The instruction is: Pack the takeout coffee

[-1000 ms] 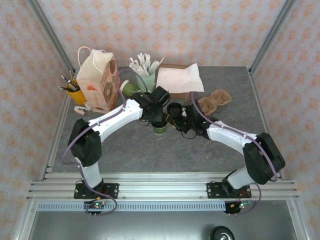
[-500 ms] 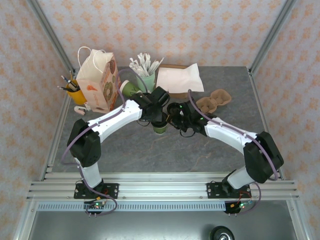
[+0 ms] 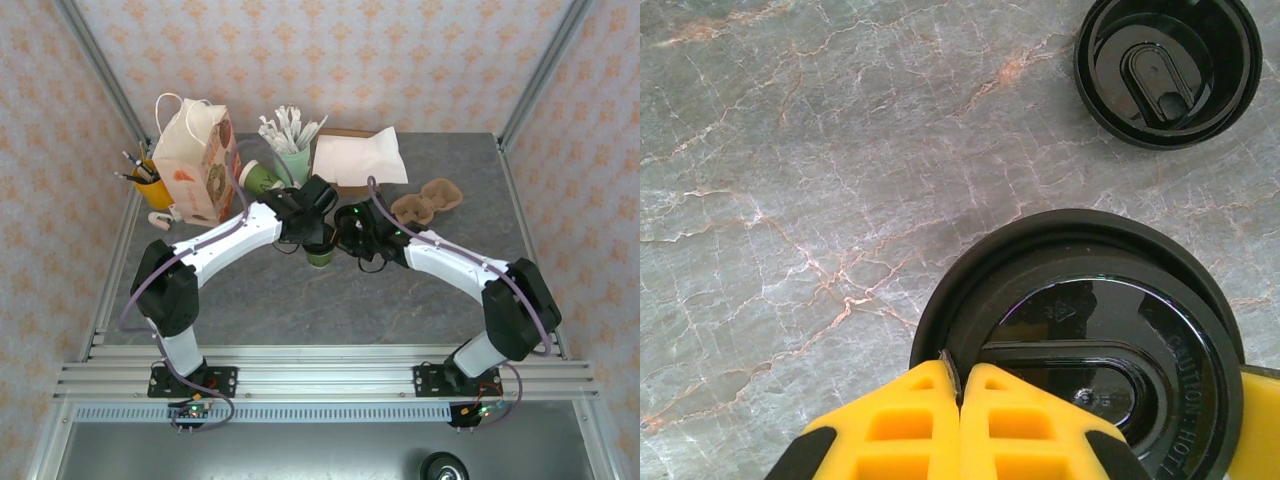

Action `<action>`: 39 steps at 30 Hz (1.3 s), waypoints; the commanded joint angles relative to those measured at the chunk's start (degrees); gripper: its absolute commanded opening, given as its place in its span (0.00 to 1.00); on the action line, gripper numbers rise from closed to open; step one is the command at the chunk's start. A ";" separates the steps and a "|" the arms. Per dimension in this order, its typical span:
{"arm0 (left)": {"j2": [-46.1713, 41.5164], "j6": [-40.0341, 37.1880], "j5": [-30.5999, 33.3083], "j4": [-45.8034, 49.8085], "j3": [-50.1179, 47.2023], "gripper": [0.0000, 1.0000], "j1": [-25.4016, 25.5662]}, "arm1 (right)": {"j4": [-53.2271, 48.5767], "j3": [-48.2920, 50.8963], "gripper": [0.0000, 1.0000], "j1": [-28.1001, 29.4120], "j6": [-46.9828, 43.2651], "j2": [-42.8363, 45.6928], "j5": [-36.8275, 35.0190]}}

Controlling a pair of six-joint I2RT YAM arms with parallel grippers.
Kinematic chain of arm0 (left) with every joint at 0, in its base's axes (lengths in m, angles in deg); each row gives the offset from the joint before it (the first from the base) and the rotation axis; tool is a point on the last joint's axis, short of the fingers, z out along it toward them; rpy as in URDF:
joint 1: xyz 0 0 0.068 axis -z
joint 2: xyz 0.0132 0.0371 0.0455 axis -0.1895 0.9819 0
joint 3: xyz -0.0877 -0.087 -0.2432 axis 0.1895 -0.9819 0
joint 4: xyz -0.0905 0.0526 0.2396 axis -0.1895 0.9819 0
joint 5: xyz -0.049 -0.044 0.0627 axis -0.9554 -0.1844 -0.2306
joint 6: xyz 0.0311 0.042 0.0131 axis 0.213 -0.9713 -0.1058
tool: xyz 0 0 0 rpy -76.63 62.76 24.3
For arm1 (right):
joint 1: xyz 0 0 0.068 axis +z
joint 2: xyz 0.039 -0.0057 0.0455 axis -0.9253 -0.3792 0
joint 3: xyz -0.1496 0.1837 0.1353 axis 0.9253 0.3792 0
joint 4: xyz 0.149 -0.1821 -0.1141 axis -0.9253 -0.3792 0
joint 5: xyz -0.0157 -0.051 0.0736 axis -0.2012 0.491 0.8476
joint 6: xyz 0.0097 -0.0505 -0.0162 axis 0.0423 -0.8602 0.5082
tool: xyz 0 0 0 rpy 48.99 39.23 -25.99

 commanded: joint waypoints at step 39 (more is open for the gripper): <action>-0.46 13.00 2.83 7.51 -3.87 0.00 -0.91 | 12.02 11.73 0.35 0.69 7.38 12.63 3.36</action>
